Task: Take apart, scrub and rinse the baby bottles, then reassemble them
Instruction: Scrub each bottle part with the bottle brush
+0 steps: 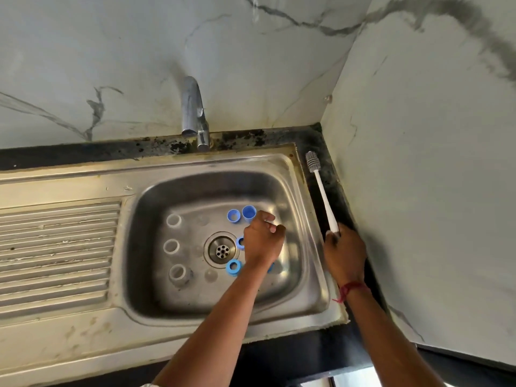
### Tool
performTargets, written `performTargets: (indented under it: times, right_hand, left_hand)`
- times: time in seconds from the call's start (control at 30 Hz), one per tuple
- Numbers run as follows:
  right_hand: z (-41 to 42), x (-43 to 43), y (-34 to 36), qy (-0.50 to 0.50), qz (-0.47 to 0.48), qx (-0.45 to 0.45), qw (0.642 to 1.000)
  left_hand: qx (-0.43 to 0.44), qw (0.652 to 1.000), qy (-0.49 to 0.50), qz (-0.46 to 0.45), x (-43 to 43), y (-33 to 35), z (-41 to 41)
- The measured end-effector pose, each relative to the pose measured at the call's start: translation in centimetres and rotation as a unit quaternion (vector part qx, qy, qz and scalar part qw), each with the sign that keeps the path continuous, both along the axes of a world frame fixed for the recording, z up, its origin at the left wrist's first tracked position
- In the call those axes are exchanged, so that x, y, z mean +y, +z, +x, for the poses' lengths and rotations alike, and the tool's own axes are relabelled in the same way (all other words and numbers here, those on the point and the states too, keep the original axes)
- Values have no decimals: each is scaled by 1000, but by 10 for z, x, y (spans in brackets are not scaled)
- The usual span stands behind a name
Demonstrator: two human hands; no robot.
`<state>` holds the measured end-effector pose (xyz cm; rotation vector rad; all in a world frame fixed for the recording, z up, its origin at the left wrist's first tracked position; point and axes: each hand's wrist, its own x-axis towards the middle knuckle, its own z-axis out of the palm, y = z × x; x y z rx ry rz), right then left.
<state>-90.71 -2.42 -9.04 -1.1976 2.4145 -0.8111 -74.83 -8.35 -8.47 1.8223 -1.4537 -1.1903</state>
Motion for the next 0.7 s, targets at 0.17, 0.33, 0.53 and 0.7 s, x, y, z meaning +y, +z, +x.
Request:
performTargets:
  times: [0.17,0.33,0.53,0.7]
  right_hand:
    - [-1,2,1,-47,-31,45,997]
    - [-3,2,1,-84,-43,69,993]
    - [-2,-5,-3,-99,-38,75,992]
    - [-7,-3,-11,-92,-45,98,990]
  left_hand:
    - [7,1000,-15,-19,7,9,-2]
    - [3,1000,-4,-15,12,16,2]
    - [-12,1000,6,-23,14,22,12]
    - [-18,999,31,-25,15,24,25]
